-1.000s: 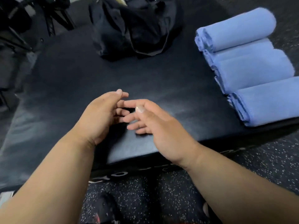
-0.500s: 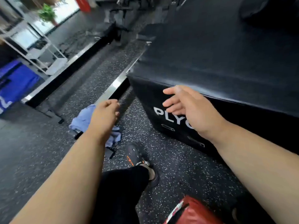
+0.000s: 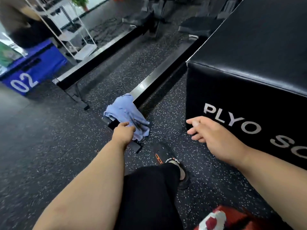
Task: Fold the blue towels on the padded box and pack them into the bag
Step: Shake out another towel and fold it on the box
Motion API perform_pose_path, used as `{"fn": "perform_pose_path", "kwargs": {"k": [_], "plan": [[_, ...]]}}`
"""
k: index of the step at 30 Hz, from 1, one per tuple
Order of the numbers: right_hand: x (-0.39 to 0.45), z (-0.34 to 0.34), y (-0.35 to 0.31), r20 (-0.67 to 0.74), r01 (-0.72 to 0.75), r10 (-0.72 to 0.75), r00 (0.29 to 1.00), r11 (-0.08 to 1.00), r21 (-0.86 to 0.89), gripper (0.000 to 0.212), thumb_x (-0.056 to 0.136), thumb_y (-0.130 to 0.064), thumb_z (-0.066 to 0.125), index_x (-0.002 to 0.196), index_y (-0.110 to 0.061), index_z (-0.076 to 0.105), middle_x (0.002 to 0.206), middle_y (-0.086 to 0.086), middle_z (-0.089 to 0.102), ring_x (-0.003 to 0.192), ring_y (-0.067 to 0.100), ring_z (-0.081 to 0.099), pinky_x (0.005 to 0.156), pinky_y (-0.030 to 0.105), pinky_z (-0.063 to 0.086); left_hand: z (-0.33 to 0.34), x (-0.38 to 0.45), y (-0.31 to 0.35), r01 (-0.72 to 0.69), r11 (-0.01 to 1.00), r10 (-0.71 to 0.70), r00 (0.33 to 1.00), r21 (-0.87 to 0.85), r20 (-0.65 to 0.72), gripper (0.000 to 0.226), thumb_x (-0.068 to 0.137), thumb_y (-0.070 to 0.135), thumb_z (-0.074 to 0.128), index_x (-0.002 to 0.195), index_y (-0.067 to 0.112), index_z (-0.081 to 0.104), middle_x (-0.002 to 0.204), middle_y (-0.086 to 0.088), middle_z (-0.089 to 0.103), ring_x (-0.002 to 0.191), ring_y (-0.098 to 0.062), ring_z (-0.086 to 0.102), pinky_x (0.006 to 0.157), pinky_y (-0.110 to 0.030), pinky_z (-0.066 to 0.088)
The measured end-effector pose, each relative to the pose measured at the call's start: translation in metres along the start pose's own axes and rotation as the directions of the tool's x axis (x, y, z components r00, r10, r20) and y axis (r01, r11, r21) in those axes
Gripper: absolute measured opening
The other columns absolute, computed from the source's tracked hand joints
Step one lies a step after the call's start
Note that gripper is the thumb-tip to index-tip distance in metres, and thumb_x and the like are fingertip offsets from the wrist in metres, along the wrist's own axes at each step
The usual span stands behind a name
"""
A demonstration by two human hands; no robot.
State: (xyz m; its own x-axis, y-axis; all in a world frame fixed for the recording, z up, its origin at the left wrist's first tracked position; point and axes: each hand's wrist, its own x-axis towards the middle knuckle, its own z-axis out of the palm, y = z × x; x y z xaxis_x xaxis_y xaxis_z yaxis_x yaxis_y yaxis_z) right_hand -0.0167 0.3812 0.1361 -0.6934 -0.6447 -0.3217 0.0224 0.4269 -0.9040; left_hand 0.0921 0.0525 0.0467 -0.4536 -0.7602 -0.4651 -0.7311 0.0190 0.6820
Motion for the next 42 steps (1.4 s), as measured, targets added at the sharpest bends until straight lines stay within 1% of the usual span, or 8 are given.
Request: {"fn": "perform_pose_path", "kwargs": {"k": [7, 14, 18, 24, 29, 34, 37, 42], "plan": [[0.071, 0.020, 0.007, 0.051, -0.032, 0.032, 0.998, 0.999, -0.005, 0.027, 0.107, -0.051, 0.042, 0.120, -0.053, 0.064, 0.109, -0.027, 0.071, 0.100, -0.005, 0.068, 0.105, 0.040, 0.051, 0.006, 0.066, 0.002, -0.010, 1.000, 0.010, 0.999, 0.010, -0.044, 0.059, 0.096, 0.009, 0.062, 0.154, 0.011, 0.050, 0.108, -0.007, 0.060, 0.069, -0.020, 0.055, 0.064, -0.031, 0.047], [0.102, 0.022, 0.022, 0.051, -0.070, 0.072, 0.996, 0.997, -0.038, 0.021, 0.107, -0.044, 0.049, 0.117, -0.048, 0.067, 0.102, -0.026, 0.073, 0.095, -0.004, 0.070, 0.100, 0.037, 0.054, 0.008, 0.116, -0.003, 0.068, 0.983, -0.076, 0.996, -0.168, -0.044, 0.061, 0.102, 0.011, 0.055, 0.161, 0.020, 0.042, 0.151, -0.001, 0.050, 0.080, -0.005, 0.054, 0.063, -0.024, 0.045], [0.098, 0.023, 0.030, 0.053, -0.098, 0.101, 0.994, 0.994, -0.054, 0.019, 0.107, -0.038, 0.053, 0.114, -0.043, 0.070, 0.097, -0.020, 0.075, 0.092, -0.003, 0.071, 0.096, 0.032, 0.054, 0.010, 0.129, -0.009, 0.084, 0.976, -0.085, 0.996, -0.199, 0.003, 0.058, 0.096, 0.014, 0.053, 0.153, 0.018, 0.051, 0.149, -0.004, 0.055, 0.124, -0.032, 0.062, 0.096, -0.042, 0.053], [0.095, 0.027, 0.031, 0.002, -0.096, 0.096, 0.995, 0.992, -0.076, 0.021, 0.107, -0.038, 0.052, 0.112, -0.043, 0.071, 0.097, -0.019, 0.075, 0.090, 0.000, 0.072, 0.096, 0.037, 0.055, 0.008, 0.124, -0.009, 0.084, 0.967, -0.085, 0.996, -0.242, 0.005, 0.020, 0.087, -0.001, 0.039, 0.082, 0.017, 0.047, 0.080, -0.005, 0.044, 0.069, -0.022, 0.038, 0.050, -0.027, 0.033], [0.091, 0.037, 0.027, 0.000, -0.101, 0.101, 0.995, 0.992, -0.076, 0.018, 0.105, -0.040, 0.055, 0.110, -0.042, 0.072, 0.096, -0.022, 0.075, 0.090, -0.002, 0.071, 0.097, 0.038, 0.056, -0.013, 0.106, 0.003, 0.090, 0.905, -0.099, 0.995, -0.416, 0.000, 0.015, 0.078, 0.006, 0.042, 0.075, 0.020, 0.048, 0.061, -0.004, 0.038, 0.056, -0.018, 0.029, 0.053, -0.035, 0.021], [0.091, 0.042, 0.013, -0.020, -0.072, 0.072, 0.997, 0.997, -0.041, 0.018, 0.105, -0.039, 0.056, 0.111, -0.040, 0.073, 0.097, -0.015, 0.077, 0.090, 0.002, 0.072, 0.098, 0.040, 0.056, -0.046, 0.065, 0.029, 0.006, 0.658, 0.057, 0.997, -0.753, 0.057, 0.024, 0.073, -0.001, 0.046, 0.085, 0.020, 0.048, 0.079, 0.000, 0.036, 0.064, -0.015, 0.022, 0.053, -0.025, 0.031], [0.087, 0.043, 0.006, -0.022, -0.044, 0.043, 0.999, 0.999, -0.022, 0.018, 0.105, -0.040, 0.056, 0.112, -0.041, 0.072, 0.097, -0.015, 0.076, 0.089, 0.001, 0.072, 0.096, 0.037, 0.056, -0.066, 0.036, 0.047, -0.070, 0.552, 0.213, 0.975, -0.831, 0.059, 0.028, 0.084, -0.003, 0.041, 0.098, 0.011, 0.061, 0.083, 0.001, 0.051, 0.058, -0.008, 0.044, 0.057, -0.017, 0.042], [0.072, 0.034, -0.006, -0.022, 0.016, -0.016, 1.000, 1.000, 0.004, 0.019, 0.104, -0.041, 0.056, 0.111, -0.038, 0.073, 0.097, -0.013, 0.077, 0.089, 0.004, 0.072, 0.090, 0.033, 0.055, -0.081, -0.018, 0.081, -0.134, 0.449, 0.322, 0.946, -0.883, 0.021, 0.055, 0.091, -0.004, 0.034, 0.138, -0.005, 0.062, 0.132, -0.019, 0.068, 0.114, -0.024, 0.070, 0.091, -0.028, 0.057]]}}
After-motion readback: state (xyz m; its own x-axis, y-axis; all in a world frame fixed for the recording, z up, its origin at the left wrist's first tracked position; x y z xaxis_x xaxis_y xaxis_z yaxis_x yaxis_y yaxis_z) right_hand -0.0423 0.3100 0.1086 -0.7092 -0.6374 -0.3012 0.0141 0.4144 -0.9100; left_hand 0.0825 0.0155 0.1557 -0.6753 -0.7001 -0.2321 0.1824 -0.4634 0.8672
